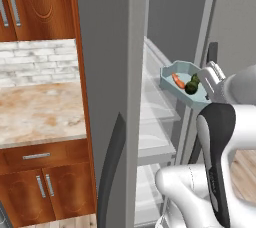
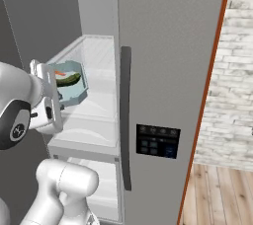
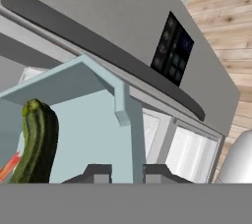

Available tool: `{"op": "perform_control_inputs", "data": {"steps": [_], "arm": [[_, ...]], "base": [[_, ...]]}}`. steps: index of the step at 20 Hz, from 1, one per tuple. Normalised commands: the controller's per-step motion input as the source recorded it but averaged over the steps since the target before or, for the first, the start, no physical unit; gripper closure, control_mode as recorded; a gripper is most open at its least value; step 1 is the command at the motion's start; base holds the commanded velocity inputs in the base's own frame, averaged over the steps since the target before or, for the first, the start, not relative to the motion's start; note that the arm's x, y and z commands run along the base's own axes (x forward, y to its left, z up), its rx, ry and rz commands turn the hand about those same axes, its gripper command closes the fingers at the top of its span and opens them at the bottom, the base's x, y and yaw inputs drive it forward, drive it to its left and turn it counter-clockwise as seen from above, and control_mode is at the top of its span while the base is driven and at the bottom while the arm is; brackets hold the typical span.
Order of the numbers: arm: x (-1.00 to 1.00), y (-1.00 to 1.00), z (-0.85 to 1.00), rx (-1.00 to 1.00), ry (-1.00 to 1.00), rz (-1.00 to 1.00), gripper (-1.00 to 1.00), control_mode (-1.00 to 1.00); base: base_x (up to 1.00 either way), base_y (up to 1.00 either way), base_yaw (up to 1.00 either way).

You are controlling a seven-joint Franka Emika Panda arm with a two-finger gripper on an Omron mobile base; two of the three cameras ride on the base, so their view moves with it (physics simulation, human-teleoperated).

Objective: Place the tupperware containing the shrimp and squash meal in the microwave. Close the microwave door and press the start button to reheat the meal.

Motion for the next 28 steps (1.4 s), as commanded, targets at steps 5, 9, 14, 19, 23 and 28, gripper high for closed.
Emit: {"op": "perform_control_inputs", "data": {"steps": [5,9,14,19,23,28], "arm": [[0.00,0.00,0.00,0.00,0.00,0.00,1.00,1.00],[0.00,0.00,0.00,0.00,0.00,0.00,1.00,1.00],[0.00,0.00,0.00,0.00,0.00,0.00,1.00,1.00],[0.00,0.00,0.00,0.00,0.00,0.00,1.00,1.00],[0.00,0.00,0.00,0.00,0.00,0.00,1.00,1.00],[0.00,0.00,0.00,0.00,0.00,0.00,1.00,1.00]], "base": [[-0.22,0.00,0.02],[-0.85,0.00,0.03],[-0.95,-0.06,0.01],[-0.65,-0.53,-0.01],[-0.50,-0.76,-0.01],[-0.43,-0.69,-0.02]]}}
